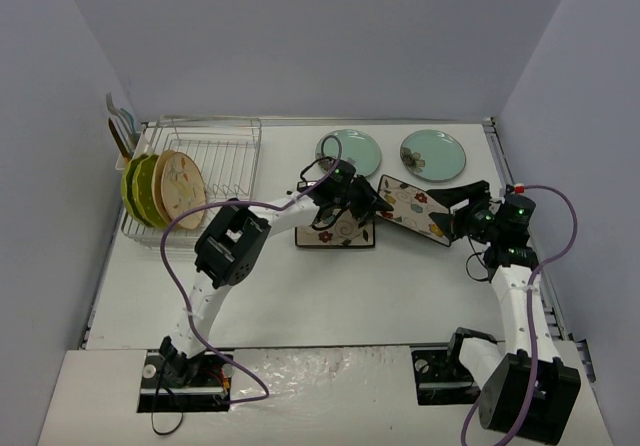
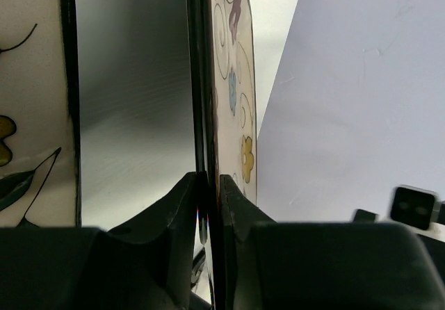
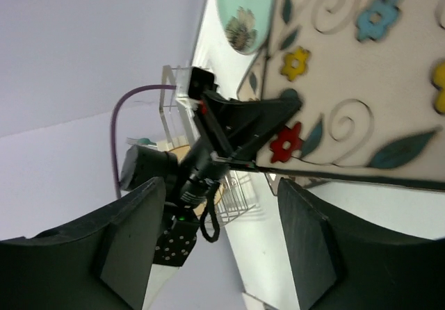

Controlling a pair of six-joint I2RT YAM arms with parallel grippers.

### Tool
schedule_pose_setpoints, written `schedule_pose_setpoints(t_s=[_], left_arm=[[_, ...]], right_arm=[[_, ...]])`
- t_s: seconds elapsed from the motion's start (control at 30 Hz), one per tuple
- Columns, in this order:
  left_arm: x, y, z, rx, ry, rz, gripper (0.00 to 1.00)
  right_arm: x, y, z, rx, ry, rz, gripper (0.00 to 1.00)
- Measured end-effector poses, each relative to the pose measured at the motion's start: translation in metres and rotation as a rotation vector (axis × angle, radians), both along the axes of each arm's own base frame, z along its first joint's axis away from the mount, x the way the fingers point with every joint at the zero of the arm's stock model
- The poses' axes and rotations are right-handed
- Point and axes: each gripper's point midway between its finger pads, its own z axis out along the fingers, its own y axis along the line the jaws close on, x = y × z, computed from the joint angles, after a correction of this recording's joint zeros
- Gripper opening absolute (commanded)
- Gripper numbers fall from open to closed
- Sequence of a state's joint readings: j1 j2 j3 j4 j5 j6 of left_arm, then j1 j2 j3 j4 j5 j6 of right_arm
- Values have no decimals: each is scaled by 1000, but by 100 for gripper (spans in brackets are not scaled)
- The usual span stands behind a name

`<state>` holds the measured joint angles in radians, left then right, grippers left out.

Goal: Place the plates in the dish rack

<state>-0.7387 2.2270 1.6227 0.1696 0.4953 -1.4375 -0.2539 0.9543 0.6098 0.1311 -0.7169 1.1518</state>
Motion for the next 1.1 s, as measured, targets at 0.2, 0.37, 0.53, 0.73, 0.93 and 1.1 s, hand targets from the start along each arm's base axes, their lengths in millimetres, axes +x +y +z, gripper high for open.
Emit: schedule_pose_setpoints(t_s=[0.2,0.37,0.53,0.73,0.93,1.1], left_arm=[[-8,6,3,24,-63,-49,0],[-18,18,24,45,-150,-118,0],[-21,29,68,30,-305,-176,0],[-23,62,118,26,-467,-203,0],[-10,117,136,138,-565,-184,0],[-2,179,142,271,-583,-139,0]], right_arm=[[8,-1,39,-122,-143,56,87],[8,-2,46,-187,-190,85,88],[6,-1,41,-211,-187,103,88],[6,4,53,-240,-219,128,89],[8,14,89,-296,-327,178,92],[8,23,112,-341,-410,221,92]])
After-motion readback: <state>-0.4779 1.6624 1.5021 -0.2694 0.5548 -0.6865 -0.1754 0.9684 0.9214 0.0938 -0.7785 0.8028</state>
